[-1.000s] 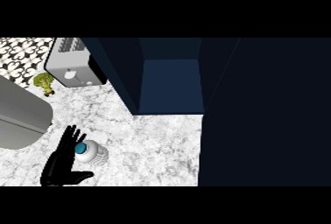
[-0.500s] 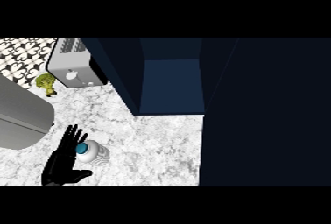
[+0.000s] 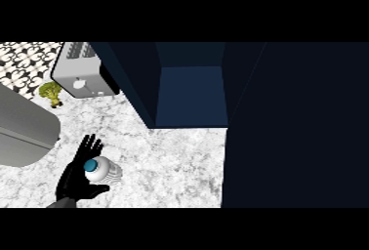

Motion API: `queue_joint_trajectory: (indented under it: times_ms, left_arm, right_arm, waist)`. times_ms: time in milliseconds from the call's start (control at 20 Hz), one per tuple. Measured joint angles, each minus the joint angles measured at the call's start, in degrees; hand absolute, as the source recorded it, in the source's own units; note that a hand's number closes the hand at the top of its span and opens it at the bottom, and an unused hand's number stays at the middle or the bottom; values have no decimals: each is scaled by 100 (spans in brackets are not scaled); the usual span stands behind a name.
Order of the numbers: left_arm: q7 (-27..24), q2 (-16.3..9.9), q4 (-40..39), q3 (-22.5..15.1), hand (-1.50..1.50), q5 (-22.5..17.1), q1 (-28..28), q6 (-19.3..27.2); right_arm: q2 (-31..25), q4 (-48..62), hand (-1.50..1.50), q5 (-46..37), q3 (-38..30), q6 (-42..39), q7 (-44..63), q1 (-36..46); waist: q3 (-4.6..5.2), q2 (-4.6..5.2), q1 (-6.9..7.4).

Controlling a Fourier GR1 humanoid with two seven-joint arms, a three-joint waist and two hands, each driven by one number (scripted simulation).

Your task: Pick up the bottled water, place it into the cabinet and close the cabinet

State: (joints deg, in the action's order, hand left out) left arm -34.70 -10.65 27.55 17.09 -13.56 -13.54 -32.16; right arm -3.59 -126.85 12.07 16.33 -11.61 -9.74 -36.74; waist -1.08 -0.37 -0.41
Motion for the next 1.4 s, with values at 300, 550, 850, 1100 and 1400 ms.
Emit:
queue_joint_trajectory:
  times_ms: [300, 550, 850, 1100, 1400]
  left_arm:
    - [-67, 80, -32, -197, 150, 123, -86, -123]
    - [-35, 242, 32, -306, 150, 128, -146, -116]
    - [-59, 317, 69, -347, 150, 102, -201, 8]
    - [-248, 309, -104, -149, 150, -95, -310, 165]
    - [-223, 203, -149, 29, 150, -370, -391, 149]
  right_arm:
    - [-30, 153, -150, 95, -134, -31, -47, 119]
    - [-4, 102, -150, -8, -8, 23, -55, 65]
    - [3, 289, -150, -88, -5, 58, -156, 163]
    - [-45, 211, -150, -57, -8, 67, -176, 92]
    - [-54, 335, -150, -1, -48, 115, -115, 275]
  waist:
    - [17, 5, -16]
    - [28, 3, -8]
    - [56, 14, 3]
    - [80, 22, -14]
    - [96, 31, -2]
